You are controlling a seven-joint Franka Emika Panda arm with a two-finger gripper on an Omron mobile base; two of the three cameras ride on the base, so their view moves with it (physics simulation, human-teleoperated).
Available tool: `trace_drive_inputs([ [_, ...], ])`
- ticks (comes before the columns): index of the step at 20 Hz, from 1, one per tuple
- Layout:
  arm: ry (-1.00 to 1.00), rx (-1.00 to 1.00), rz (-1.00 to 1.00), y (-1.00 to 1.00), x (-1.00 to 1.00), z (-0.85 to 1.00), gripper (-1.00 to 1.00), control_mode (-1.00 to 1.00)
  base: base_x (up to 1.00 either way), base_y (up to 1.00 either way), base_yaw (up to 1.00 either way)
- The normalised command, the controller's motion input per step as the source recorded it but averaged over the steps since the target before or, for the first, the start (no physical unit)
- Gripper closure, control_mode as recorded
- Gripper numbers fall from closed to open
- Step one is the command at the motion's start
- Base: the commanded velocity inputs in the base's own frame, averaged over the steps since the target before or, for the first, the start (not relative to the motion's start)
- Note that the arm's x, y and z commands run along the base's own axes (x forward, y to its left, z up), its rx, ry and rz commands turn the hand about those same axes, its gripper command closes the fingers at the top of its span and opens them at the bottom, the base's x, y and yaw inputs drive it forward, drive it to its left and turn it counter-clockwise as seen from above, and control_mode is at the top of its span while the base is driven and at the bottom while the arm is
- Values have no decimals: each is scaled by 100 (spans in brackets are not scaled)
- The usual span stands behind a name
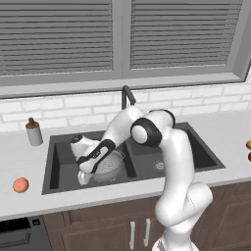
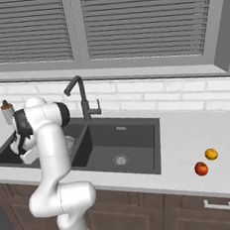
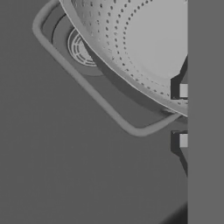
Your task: Put the colander in the sink, put the tangerine, peach, apple in the colander, and turn on the sink faucet and pour water over the colander.
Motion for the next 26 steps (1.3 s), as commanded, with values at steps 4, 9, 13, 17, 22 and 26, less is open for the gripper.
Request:
trace_drive_inputs([
  [4,0,0,0,-36,-28,0,100,-100,0,0,0],
  [9,0,0,0,-23,-37,0,100,-100,0,0,0],
  [13,0,0,0,-1,-7,0,-100,-100,0,0,0],
  [17,0,0,0,0,0,0,-100,-100,0,0,0],
  [22,-1,0,0,0,0,3,-100,-100,0,0,0],
  [26,0,0,-6,0,0,43,-100,-100,0,0,0],
])
